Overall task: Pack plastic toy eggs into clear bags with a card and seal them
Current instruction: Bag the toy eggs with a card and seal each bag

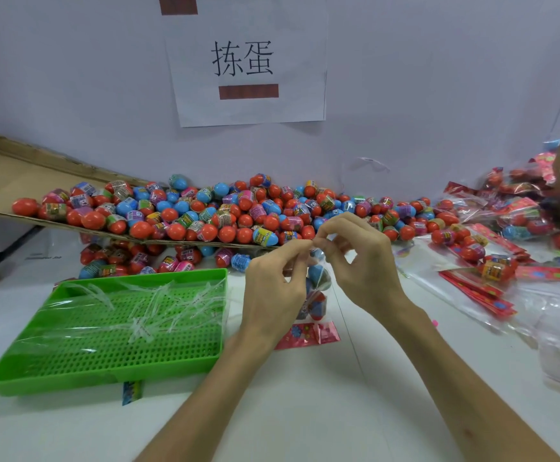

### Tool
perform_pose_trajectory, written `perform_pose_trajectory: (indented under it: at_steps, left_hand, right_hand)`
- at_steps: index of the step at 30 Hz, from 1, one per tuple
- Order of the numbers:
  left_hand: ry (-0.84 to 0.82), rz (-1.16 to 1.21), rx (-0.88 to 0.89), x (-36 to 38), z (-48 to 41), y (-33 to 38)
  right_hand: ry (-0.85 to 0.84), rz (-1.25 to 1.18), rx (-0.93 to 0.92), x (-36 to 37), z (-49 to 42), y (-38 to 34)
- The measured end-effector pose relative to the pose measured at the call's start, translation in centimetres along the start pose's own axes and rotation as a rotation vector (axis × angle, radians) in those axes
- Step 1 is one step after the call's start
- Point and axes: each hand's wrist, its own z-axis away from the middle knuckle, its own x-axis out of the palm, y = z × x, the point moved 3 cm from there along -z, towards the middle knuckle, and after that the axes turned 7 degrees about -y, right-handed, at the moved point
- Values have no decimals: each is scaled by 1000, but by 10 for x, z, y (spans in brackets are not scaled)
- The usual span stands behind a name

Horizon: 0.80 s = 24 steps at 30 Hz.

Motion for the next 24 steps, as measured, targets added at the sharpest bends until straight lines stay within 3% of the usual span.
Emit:
perform_pose_trajectory:
  at_steps: [18, 24]
  left_hand:
    - [12, 108, -79, 5, -4, 5]
    - [70, 212, -178, -1, -5, -1]
  right_hand:
    - [39, -130, 249, 9, 2, 0]
    - [232, -121, 504, -16, 4, 37]
